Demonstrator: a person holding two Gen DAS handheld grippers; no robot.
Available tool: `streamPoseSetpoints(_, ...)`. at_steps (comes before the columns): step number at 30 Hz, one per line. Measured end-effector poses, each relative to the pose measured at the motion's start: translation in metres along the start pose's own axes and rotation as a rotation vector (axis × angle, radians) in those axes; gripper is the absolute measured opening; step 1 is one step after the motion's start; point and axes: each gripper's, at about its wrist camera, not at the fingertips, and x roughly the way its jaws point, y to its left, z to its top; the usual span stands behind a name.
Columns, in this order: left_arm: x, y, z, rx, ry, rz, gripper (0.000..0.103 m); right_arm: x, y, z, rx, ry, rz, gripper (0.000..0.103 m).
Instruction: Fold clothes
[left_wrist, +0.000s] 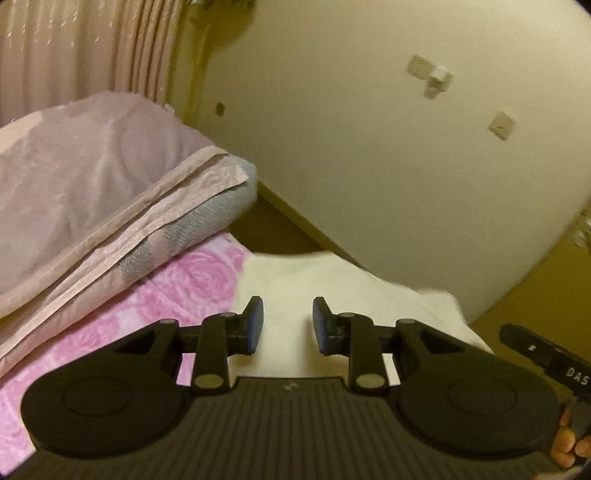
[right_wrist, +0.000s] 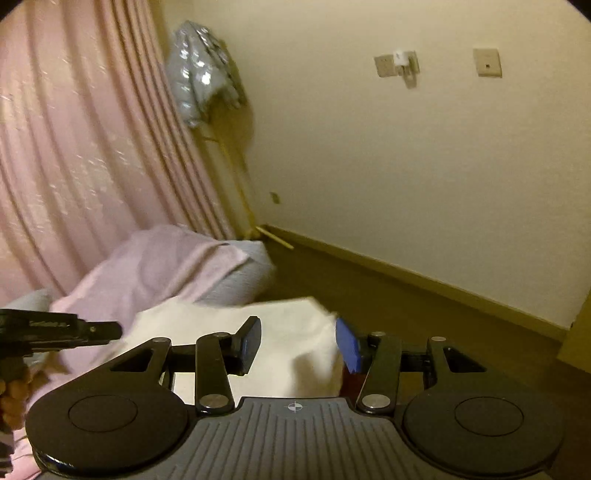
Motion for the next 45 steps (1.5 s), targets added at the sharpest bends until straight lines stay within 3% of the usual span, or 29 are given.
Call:
streamPoseSetpoints(4,-0.021,-0.013,-0.034,0.016,0.029,-0.002,0.027,-0.006,0.018,-0.033,-0.048,0.065,0.009,0.049)
streamPoseSetpoints(8,-0.019,-0.019,-0.056,0.054,0.084,0.093,0.024,-0.002,0.035,-0.053,-0.109,0.123,-0.019,0.050)
streamPoseSetpoints(13,-0.065,-0.037,-0.065,0.091,0.094,0.170,0.026,-0.044,0.043,-0.057,-0.072,0.125,-0.046,0.051)
streamPoseSetpoints(14,-0.076,-0.041,-0.068,0.104,0.095,0.188,0.026,-0.051,0.044,-0.061,-0.052,0.140,-0.063,0.059)
streamPoseSetpoints(15,-0.087,-0.045,-0.070,0.115,0.092,0.201,0.026,-0.060,0.044,-0.065,-0.032,0.151,-0.077,0.074)
streamPoseSetpoints(16,-0.099,-0.049,-0.073,0.125,0.089,0.213,0.028,-0.069,0.046,-0.068,-0.013,0.152,-0.084,0.079)
streamPoseSetpoints(22,-0.163,-0.060,-0.097,0.177,0.090,0.258,0.033,-0.118,0.061,-0.080,0.035,0.144,-0.097,0.080)
streamPoseSetpoints(26,-0.200,-0.060,-0.111,0.197,0.072,0.265,0.039,-0.147,0.073,-0.083,0.042,0.123,-0.114,0.081)
streamPoseSetpoints(28,-0.218,-0.059,-0.119,0.204,0.056,0.259,0.047,-0.165,0.081,-0.089,0.044,0.113,-0.121,0.081)
streamPoseSetpoints(32,-0.250,-0.053,-0.139,0.218,0.029,0.251,0.060,-0.199,0.098,-0.104,0.040,0.105,-0.140,0.094)
streamPoseSetpoints(45,-0.317,-0.040,-0.212,0.213,0.111,0.266,0.060,-0.265,0.145,-0.158,0.042,0.164,-0.186,0.102)
